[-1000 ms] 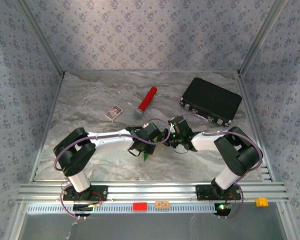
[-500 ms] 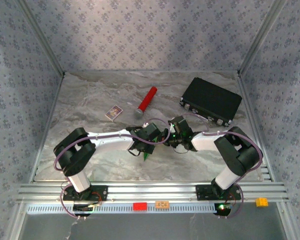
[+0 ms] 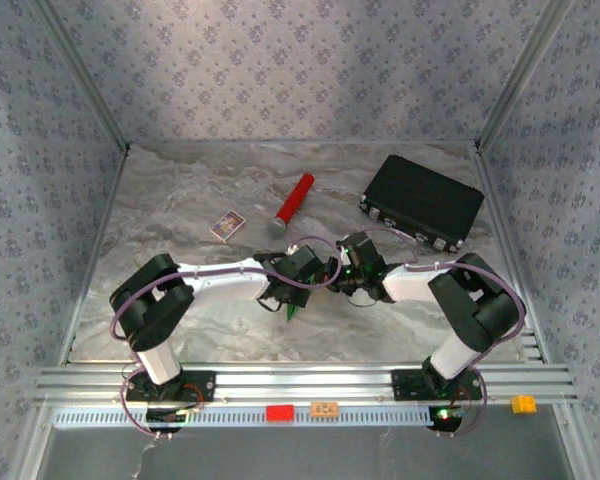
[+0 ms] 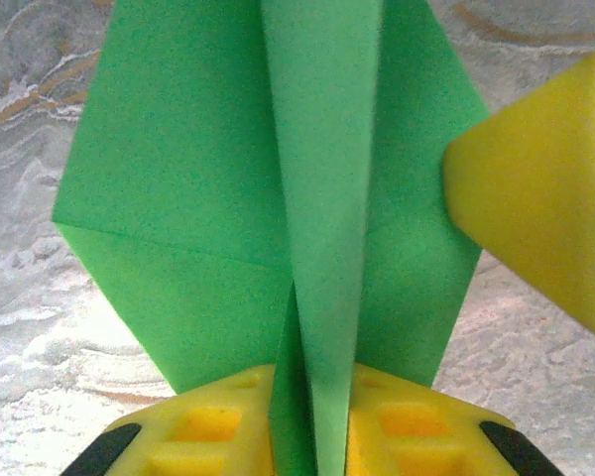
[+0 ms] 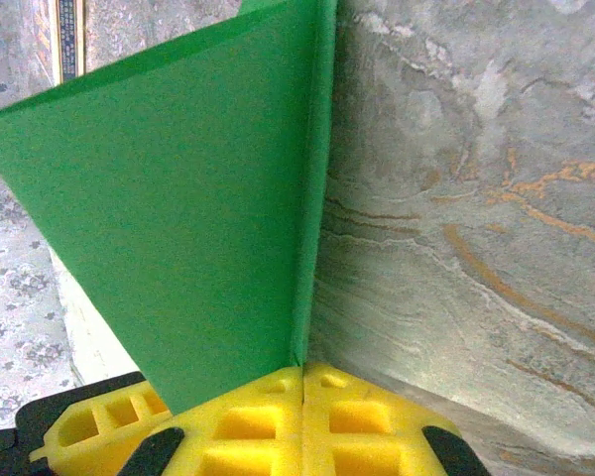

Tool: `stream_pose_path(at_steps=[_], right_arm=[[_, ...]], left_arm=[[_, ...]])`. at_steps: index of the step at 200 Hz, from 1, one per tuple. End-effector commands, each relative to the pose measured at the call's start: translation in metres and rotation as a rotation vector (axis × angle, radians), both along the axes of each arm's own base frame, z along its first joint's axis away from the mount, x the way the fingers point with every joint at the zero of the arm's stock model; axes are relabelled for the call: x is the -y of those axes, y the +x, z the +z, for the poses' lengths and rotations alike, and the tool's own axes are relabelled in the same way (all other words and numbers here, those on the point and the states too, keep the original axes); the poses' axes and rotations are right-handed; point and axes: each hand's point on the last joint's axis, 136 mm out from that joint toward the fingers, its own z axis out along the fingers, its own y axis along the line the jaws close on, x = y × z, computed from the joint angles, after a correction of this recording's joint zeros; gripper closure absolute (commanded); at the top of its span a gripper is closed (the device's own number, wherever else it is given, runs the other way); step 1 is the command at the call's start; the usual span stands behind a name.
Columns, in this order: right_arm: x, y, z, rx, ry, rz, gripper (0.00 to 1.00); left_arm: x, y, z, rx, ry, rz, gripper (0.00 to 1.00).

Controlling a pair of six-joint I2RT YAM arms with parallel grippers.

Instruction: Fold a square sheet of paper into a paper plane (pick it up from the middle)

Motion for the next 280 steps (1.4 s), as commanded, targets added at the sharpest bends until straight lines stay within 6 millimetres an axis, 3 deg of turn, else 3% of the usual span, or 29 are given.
stream_pose_path(at_steps=[1, 85, 206, 280], right_arm=[[-0.004, 0.003, 0.01, 0.019, 0.012, 0.014, 0.94], [-0.003, 0.003, 0.011, 0.024, 0.012, 0.014, 0.93], [-0.003, 0.003, 0.012, 0.024, 0.013, 0.012, 0.93], [0.011, 0.002, 0.016, 0.039, -0.014, -0.009, 0.81]], left_arm=[[0.005, 0.003, 0.001, 0.01, 0.009, -0.001, 0.79], [0.004, 0.004, 0.001, 0.009, 0.018, 0.006, 0.86], [0.005, 0.004, -0.007, 0.0, 0.016, 0.015, 0.85], [0.001, 0.001, 0.002, -0.011, 0.006, 0.075, 0.98]])
